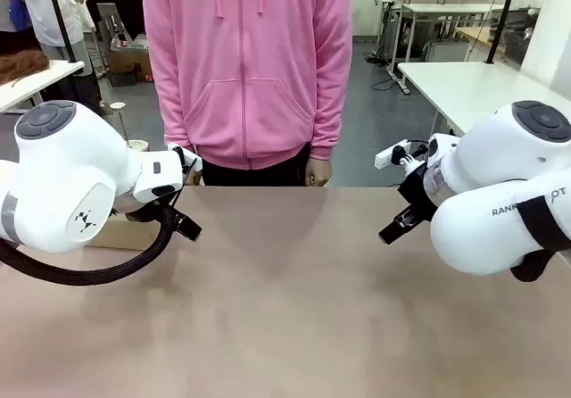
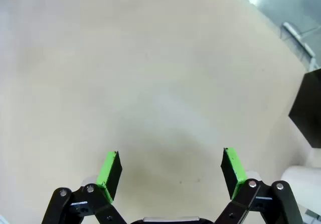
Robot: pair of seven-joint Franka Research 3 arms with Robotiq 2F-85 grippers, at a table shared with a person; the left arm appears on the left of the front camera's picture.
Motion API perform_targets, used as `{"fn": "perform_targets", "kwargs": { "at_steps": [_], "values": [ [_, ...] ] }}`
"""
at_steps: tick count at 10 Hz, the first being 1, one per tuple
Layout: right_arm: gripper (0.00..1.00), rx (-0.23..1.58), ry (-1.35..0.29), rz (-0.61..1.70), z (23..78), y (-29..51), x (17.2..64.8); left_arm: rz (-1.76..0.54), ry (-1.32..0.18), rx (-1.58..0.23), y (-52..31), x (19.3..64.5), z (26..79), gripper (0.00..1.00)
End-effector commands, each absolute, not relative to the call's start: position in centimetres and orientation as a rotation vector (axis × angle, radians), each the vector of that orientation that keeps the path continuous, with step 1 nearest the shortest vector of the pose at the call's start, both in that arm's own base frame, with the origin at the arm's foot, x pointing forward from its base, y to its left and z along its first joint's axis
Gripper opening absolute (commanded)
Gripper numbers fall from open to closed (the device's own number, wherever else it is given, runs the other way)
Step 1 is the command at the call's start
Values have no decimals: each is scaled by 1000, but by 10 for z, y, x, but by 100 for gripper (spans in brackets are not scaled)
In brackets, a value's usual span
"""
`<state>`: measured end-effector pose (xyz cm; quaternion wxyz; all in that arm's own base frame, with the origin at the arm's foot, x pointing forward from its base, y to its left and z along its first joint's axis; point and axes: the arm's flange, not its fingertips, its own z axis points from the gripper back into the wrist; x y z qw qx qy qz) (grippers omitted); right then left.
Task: Pour a drink into a cup and package it in a carrier.
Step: Pick up the 600 ml Paper Cup and place it in the middle top area of the table.
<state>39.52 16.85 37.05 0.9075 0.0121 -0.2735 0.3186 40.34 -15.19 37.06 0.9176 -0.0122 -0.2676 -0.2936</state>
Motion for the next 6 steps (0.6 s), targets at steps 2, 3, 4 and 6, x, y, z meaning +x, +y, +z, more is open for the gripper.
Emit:
{"fn": "perform_targets", "kwargs": {
  "at_steps": [2,3,4,6],
  "values": [
    [100,25,-565,658,371,168,395,-604,-550,-25,-152,403,371,100],
    [100,25,-565,658,371,168,395,-604,-550,-25,-152,403,371,100],
    [100,25,-565,658,371,168,395,-604,-550,-25,-152,403,371,100],
    [100,25,-565,658,371,168,395,-604,-550,-25,-152,403,371,100]
  ]
}}
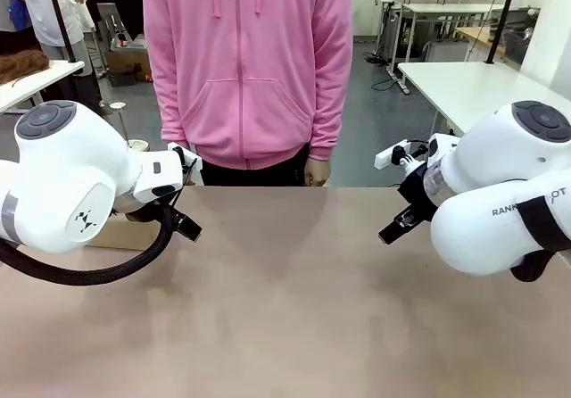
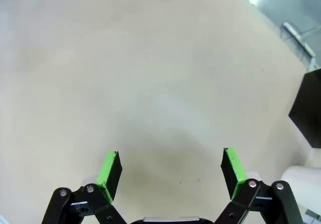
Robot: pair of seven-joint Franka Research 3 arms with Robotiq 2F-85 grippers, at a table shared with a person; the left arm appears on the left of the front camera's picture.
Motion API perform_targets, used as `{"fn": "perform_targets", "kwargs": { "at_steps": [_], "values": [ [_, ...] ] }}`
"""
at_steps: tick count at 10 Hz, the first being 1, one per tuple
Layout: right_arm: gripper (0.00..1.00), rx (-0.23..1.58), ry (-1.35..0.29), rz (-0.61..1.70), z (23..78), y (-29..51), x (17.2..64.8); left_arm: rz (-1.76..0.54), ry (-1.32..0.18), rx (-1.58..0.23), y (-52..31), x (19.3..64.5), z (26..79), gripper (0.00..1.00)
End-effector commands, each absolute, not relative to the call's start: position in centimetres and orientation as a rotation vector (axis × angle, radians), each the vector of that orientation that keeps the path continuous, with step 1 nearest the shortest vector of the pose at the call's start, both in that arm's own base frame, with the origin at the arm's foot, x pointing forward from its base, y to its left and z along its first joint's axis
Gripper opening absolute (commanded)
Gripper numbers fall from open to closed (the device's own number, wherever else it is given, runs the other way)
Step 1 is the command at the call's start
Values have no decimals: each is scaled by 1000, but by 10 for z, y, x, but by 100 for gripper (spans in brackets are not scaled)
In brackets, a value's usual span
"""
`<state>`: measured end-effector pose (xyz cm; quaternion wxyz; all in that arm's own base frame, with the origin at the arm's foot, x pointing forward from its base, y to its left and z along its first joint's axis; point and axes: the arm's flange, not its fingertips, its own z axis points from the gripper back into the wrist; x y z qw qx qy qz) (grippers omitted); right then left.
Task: Pour a drink into a cup and package it in a carrier.
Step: Pick up the 600 ml Paper Cup and place it in the middle top area of the table.
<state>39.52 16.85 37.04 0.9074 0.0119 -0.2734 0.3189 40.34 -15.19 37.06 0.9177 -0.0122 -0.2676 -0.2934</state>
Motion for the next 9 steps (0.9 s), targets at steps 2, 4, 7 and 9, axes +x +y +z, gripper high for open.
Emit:
{"fn": "perform_targets", "kwargs": {
  "at_steps": [2,4,7,9],
  "values": [
    [100,25,-565,658,371,168,395,-604,-550,-25,-152,403,371,100],
    [100,63,-526,656,382,168,408,-604,-550,-25,-152,403,371,100],
    [100,167,-512,639,447,126,457,-604,-550,-25,-152,403,371,100],
    [100,352,-467,774,481,57,491,-604,-550,-25,-152,403,371,100]
  ]
}}
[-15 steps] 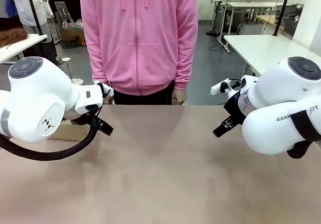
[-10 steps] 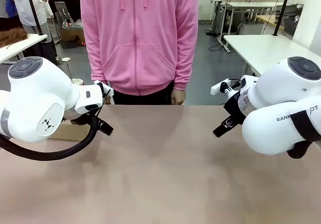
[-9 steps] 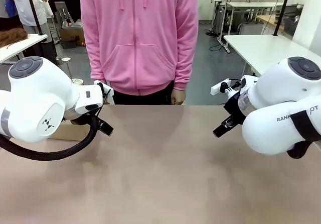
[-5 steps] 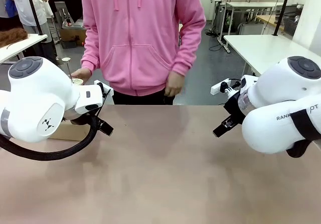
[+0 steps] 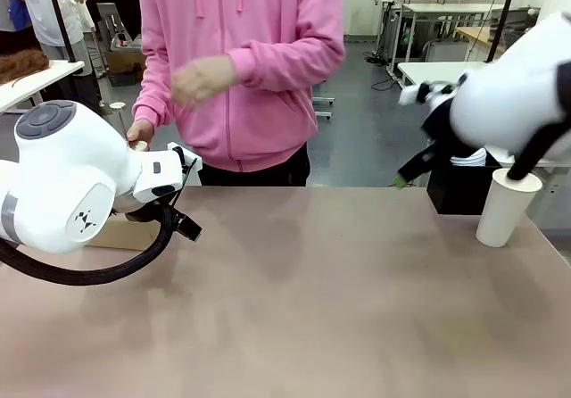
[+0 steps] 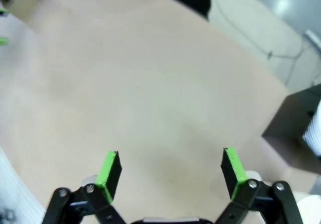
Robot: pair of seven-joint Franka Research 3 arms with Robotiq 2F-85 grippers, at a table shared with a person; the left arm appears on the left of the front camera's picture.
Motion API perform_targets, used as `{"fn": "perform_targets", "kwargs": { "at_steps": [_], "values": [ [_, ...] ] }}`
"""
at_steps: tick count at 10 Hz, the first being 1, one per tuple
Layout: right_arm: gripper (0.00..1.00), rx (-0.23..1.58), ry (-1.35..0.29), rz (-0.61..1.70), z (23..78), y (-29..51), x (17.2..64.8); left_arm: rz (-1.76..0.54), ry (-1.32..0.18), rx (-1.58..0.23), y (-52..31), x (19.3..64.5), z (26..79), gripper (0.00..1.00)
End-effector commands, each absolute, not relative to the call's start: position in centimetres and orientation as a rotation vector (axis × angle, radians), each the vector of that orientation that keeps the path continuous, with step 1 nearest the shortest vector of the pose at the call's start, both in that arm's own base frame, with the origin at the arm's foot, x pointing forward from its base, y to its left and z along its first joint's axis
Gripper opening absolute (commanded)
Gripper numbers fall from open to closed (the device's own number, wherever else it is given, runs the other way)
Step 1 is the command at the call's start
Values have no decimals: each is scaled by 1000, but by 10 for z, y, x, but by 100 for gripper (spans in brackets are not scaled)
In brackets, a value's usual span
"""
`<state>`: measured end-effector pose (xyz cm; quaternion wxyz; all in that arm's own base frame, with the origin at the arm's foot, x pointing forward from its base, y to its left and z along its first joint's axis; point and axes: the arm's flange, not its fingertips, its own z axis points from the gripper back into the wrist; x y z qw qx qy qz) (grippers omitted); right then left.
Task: Pour a drink into a cup and package it in a carrier.
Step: Pick up the 600 ml Paper Cup and place it in the middle top area of the table.
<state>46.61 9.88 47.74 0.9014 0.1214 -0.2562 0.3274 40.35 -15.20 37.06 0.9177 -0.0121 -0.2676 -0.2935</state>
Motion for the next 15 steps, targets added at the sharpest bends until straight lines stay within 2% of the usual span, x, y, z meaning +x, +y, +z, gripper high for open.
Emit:
{"fn": "perform_targets", "kwargs": {
  "at_steps": [1,4,6,7,11,12,15],
  "values": [
    [100,436,-470,829,486,22,503,-604,-550,-25,-152,403,371,100],
    [100,580,-582,950,466,-56,524,-604,-550,-25,-152,403,371,100],
    [100,547,-695,901,446,-62,532,-604,-550,-25,-152,403,371,100],
    [100,564,-610,936,467,-68,503,-604,-550,-25,-152,403,371,100],
    [100,561,-632,942,457,-71,513,-604,-550,-25,-152,403,371,100],
    [100,676,-666,945,455,-92,523,-604,-550,-25,-152,403,371,100],
    [100,914,-988,878,441,-192,512,-604,-550,-25,-152,403,371,100]
  ]
}}
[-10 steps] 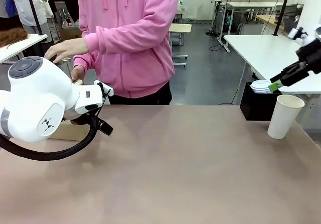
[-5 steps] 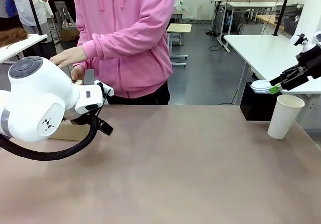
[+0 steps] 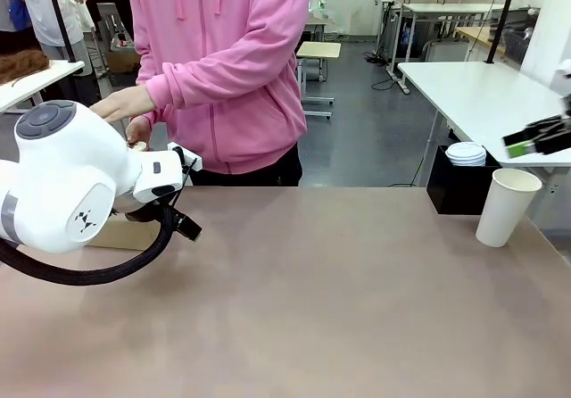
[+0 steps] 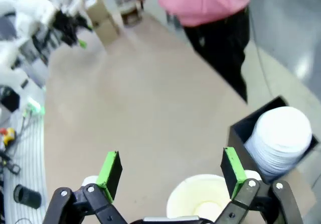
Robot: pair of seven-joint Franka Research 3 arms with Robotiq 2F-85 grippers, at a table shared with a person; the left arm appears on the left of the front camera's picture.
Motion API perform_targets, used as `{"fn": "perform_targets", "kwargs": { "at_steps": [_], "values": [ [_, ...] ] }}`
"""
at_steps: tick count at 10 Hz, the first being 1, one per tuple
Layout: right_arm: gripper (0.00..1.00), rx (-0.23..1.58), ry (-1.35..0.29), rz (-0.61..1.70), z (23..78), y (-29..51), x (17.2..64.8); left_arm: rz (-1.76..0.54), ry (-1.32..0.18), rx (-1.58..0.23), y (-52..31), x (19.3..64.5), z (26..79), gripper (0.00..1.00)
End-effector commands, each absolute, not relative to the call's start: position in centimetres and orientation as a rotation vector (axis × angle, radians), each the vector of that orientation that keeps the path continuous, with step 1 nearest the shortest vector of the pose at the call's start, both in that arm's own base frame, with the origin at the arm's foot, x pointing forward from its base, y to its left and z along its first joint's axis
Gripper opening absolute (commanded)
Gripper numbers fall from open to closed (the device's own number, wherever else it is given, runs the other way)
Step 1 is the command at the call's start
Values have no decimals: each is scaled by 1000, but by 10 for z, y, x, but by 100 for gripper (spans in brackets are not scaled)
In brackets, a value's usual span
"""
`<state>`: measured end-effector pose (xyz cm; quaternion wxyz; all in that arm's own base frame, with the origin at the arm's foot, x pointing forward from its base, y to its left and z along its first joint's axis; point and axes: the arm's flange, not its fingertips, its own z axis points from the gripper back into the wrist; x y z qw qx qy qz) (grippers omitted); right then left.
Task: Pour a drink into a cup and package it in a carrier.
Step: Pick up the 600 ml Paper Cup and place it in the middle top area of the table.
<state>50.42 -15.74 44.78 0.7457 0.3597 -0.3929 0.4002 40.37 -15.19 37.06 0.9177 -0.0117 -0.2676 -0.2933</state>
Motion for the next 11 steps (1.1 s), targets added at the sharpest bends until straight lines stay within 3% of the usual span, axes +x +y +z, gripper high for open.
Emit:
{"fn": "perform_targets", "kwargs": {
  "at_steps": [1,4,11],
  "values": [
    [100,968,-1101,854,435,-220,507,-604,-550,-25,-152,403,371,100],
    [100,994,-1361,811,394,-282,490,-604,-550,-25,-152,403,371,100],
    [100,980,-1435,889,290,-291,472,-604,-550,-25,-152,403,371,100]
  ]
}}
